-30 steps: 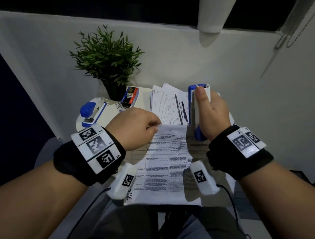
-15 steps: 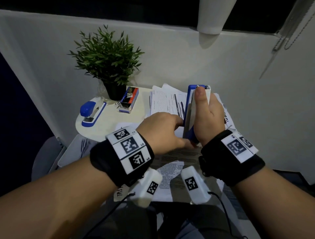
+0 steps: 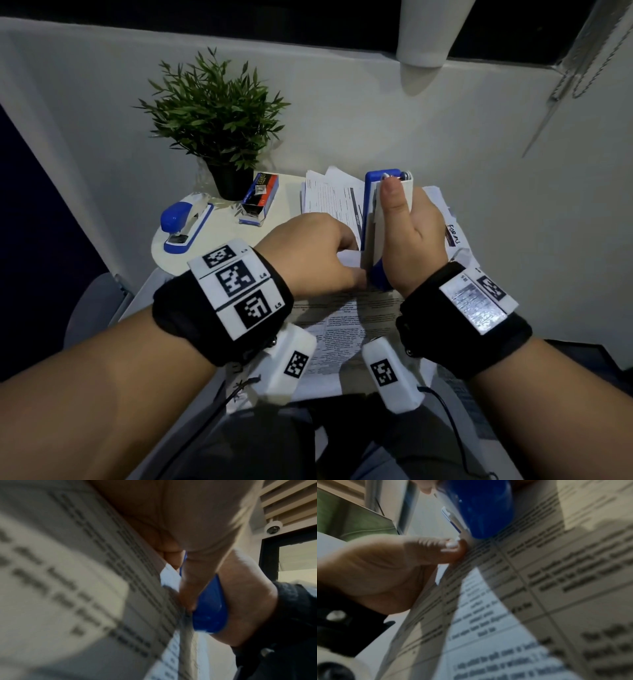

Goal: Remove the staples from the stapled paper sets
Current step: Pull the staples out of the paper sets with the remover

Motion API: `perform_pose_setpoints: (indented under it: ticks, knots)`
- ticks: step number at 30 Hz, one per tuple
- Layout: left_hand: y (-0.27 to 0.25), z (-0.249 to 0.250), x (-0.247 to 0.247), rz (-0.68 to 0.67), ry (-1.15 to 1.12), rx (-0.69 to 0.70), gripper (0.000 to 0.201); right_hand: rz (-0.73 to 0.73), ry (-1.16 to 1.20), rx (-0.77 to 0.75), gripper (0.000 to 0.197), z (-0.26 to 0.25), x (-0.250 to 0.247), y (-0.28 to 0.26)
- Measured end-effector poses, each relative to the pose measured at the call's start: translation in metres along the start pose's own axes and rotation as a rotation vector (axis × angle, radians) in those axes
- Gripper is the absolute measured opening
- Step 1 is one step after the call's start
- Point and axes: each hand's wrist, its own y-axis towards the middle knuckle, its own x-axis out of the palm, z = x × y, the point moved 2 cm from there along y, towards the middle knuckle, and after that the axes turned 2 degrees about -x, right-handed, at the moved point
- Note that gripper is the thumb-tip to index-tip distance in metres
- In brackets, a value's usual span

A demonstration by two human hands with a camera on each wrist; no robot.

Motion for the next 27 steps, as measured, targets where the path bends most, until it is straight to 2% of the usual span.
perform_pose_setpoints:
  ticks: [3, 4, 9, 14, 17, 20, 22, 23, 24, 25, 27]
  knots:
    - [0.0, 0.004, 0.003, 0.001, 0.081, -0.029, 0.058, 0.024, 0.048, 0.014, 0.041, -0.001, 0.003, -0.002]
    - [0.0, 0.005, 0.004, 0.025, 0.115, -0.017, 0.062, 0.033, 0.075, 0.019, 0.041, -0.002, 0.004, -0.002]
    - [0.0, 0.007, 0.006, 0.077, -0.098, 0.029, 0.043, 0.058, 0.11, -0.017, 0.039, -0.011, 0.002, 0.003]
    - [0.001, 0.012, 0.009, 0.144, -0.115, 0.037, 0.031, 0.114, 0.158, -0.048, 0.039, -0.013, -0.002, 0.006]
    - [0.005, 0.014, 0.011, 0.071, -0.048, 0.069, 0.027, 0.126, 0.173, -0.043, 0.037, -0.006, -0.004, 0.0]
    - [0.013, 0.006, 0.009, -0.032, 0.015, 0.093, 0.017, 0.169, 0.177, 0.048, 0.048, 0.001, -0.011, -0.003]
    - [0.02, -0.008, 0.006, -0.031, 0.031, 0.053, 0.028, 0.28, 0.317, 0.135, 0.065, 0.006, -0.025, 0.002]
    - [0.023, -0.015, 0.005, -0.024, 0.039, 0.031, 0.029, 0.328, 0.388, 0.135, 0.068, 0.009, -0.035, 0.007]
    - [0.026, -0.021, 0.004, -0.02, 0.053, 0.007, 0.03, 0.338, 0.42, 0.113, 0.062, 0.007, -0.043, 0.01]
    - [0.029, -0.027, 0.003, -0.016, 0.068, -0.021, 0.029, 0.292, 0.376, 0.086, 0.048, 0.004, -0.05, 0.012]
    - [0.037, -0.037, 0.0, 0.001, 0.116, -0.056, 0.028, 0.069, 0.083, 0.107, 0.031, 0.004, -0.057, 0.015]
